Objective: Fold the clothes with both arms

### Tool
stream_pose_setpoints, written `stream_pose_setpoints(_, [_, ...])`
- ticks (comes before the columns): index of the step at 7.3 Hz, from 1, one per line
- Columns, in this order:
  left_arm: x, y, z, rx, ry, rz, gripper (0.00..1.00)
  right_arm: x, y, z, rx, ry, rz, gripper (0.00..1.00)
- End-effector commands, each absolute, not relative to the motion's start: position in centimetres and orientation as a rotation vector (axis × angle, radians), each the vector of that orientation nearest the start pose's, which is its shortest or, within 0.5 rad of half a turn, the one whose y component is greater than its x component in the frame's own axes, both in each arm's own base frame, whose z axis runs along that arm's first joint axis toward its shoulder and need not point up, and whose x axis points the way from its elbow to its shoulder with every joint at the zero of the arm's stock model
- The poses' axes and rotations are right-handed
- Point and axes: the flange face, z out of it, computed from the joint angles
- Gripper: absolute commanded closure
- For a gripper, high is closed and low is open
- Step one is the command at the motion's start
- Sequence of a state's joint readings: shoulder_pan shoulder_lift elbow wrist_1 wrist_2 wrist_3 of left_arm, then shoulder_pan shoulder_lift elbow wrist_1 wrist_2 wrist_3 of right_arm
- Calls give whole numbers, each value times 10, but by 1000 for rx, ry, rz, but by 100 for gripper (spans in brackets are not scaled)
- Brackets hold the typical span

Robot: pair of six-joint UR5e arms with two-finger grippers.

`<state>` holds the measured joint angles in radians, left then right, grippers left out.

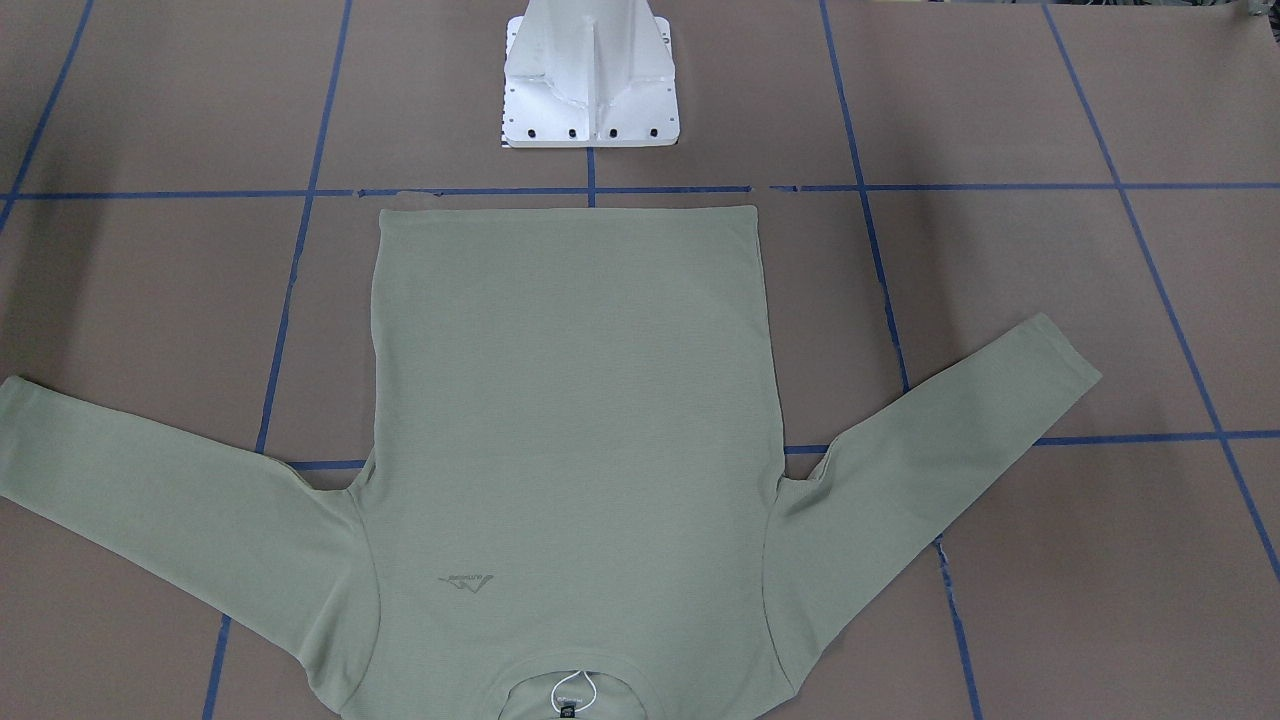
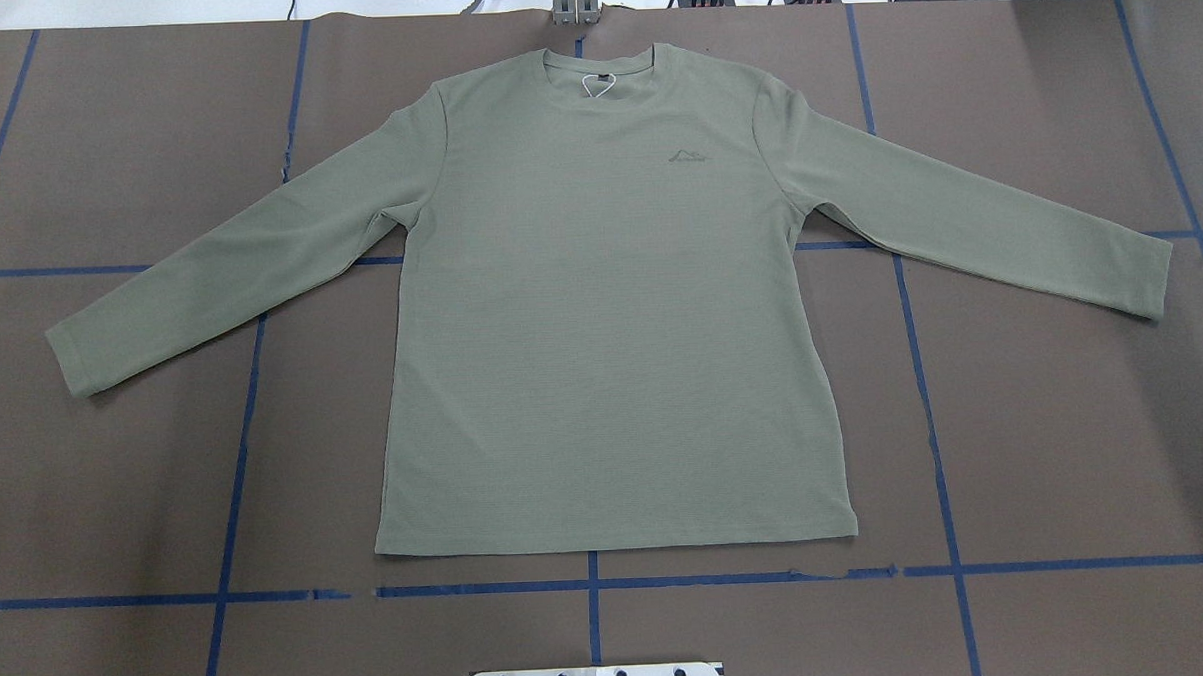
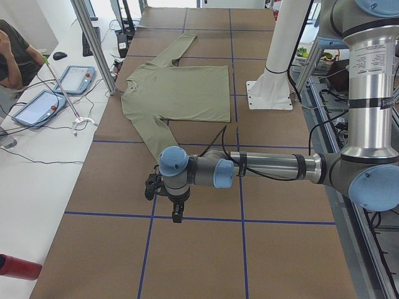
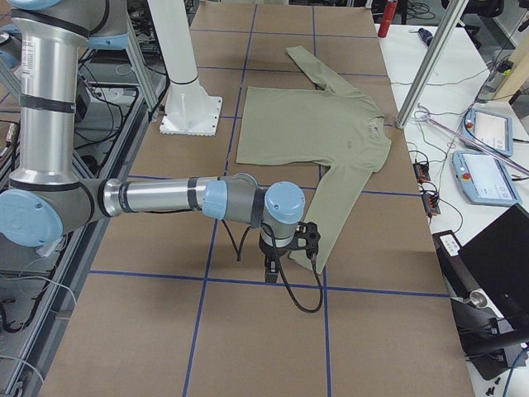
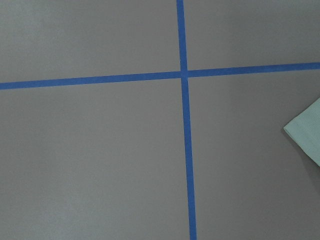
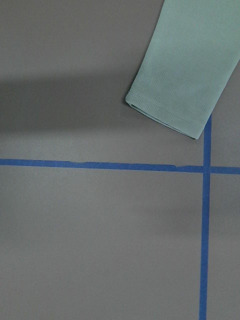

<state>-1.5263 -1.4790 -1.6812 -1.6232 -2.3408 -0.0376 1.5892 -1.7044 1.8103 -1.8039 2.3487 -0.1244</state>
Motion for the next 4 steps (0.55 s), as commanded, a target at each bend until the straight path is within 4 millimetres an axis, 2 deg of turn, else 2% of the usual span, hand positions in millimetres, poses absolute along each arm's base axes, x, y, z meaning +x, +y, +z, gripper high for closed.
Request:
stream_pose_setpoints(1, [-43, -460, 643, 35, 772, 34, 0, 71, -424, 622, -57, -781, -53, 0])
stream_pose_setpoints(3, [-43, -469, 634, 56, 771, 43, 0, 71, -429, 623, -58, -783, -53, 0])
stream_pose_setpoints(4, [-41, -489, 619, 89, 762, 57, 0, 68, -434, 618, -13, -779, -81, 0])
